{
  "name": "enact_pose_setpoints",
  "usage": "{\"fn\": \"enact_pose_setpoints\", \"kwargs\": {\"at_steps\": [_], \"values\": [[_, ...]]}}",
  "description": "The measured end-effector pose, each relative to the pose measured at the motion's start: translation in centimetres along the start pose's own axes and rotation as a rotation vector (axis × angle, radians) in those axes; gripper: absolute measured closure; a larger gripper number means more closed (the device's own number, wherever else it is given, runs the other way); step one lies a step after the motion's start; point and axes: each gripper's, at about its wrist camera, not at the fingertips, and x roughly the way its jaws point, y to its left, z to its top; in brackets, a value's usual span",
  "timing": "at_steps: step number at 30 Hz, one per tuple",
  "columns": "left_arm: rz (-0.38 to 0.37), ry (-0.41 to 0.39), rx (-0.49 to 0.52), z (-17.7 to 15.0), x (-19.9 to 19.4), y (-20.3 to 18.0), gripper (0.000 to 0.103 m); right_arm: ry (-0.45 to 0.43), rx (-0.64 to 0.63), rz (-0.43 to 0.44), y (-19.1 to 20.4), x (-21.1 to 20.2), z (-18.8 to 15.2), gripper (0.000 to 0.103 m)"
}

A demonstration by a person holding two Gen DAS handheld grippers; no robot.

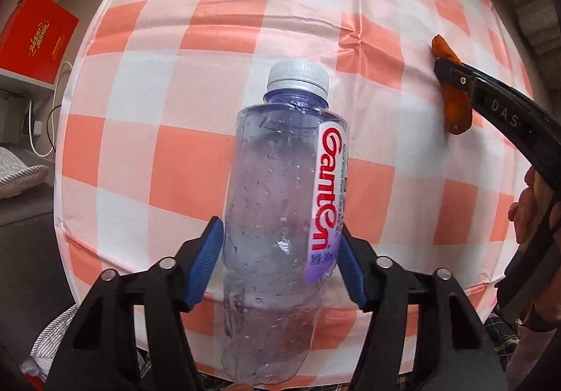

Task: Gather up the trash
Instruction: 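Grasp the orange peel with the right tool while the left holds the bottle, then carry the orange peel and water bottle to the white bin and release both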

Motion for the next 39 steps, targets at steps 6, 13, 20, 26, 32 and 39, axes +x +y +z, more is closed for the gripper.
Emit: {"fn": "enact_pose_setpoints", "kwargs": {"at_steps": [6,13,20,26,32,39], "values": [[-0.074,-0.187,-0.052,-0.7,-3.7,1.1,0.054,-0.052,0.017,0.022,-0.4,-2.5,-0.7,0.090],[-0.220,-0.355,-0.127,-1.8,-8.1,1.0,0.054,-0.191,-0.017,0.041,0.7,-9.4,-2.1,0.090],[-0.294,-0.456,-0.088,-3.7,-11.6,-0.9,0.054,-0.319,0.031,0.083,-0.4,-16.0,-4.7,0.090],[-0.278,-0.522,-0.044,-5.0,-13.0,-2.4,0.054,-0.411,0.054,0.053,-2.1,-19.2,-6.9,0.090],[-0.237,-0.554,0.007,-5.3,-13.1,-4.9,0.054,-0.453,0.104,-0.009,-4.9,-20.2,-8.3,0.090],[-0.224,-0.556,0.046,-5.0,-12.6,-7.7,0.054,-0.504,0.159,-0.097,-9.2,-22.7,-9.7,0.090]]}}
